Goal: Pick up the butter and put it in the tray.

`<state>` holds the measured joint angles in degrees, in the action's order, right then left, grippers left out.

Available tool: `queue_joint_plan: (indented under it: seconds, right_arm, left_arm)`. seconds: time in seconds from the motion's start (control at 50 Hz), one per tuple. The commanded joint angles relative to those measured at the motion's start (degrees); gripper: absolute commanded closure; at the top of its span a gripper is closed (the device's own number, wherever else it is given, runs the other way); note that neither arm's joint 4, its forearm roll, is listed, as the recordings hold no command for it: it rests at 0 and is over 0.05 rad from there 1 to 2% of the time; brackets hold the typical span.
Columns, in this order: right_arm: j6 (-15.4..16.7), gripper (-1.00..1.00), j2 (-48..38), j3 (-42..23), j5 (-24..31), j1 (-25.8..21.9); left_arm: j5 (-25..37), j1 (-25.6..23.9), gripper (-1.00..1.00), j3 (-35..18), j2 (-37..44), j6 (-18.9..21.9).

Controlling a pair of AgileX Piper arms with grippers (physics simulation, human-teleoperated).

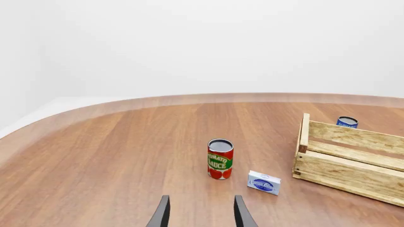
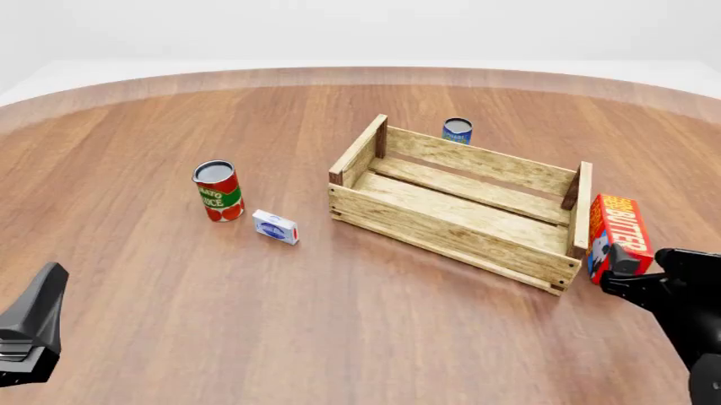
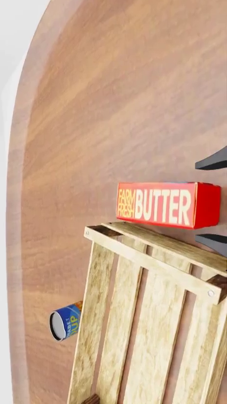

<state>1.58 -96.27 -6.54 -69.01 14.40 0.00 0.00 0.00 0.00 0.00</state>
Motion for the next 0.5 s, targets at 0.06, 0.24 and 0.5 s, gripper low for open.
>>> queue_joint_plan:
  seconds: [0.06,0.24,0.5]
  right_arm:
    - [-0.04,-1.0,-2.53,-0.91,-0.59,-0.22]
    - [-0.04,-1.0,-4.05,-2.07,-0.61,-0.74]
    - [-0.03,-1.0,-5.73,-3.03,-0.78,-0.69]
  left_arm:
    - [0.0,0.0,-1.0,0.0,0.0,0.0]
    - [0.0,0.0,-1.0,0.0,0.0,0.0]
    - [0.0,0.0,-1.0,0.0,0.0,0.0]
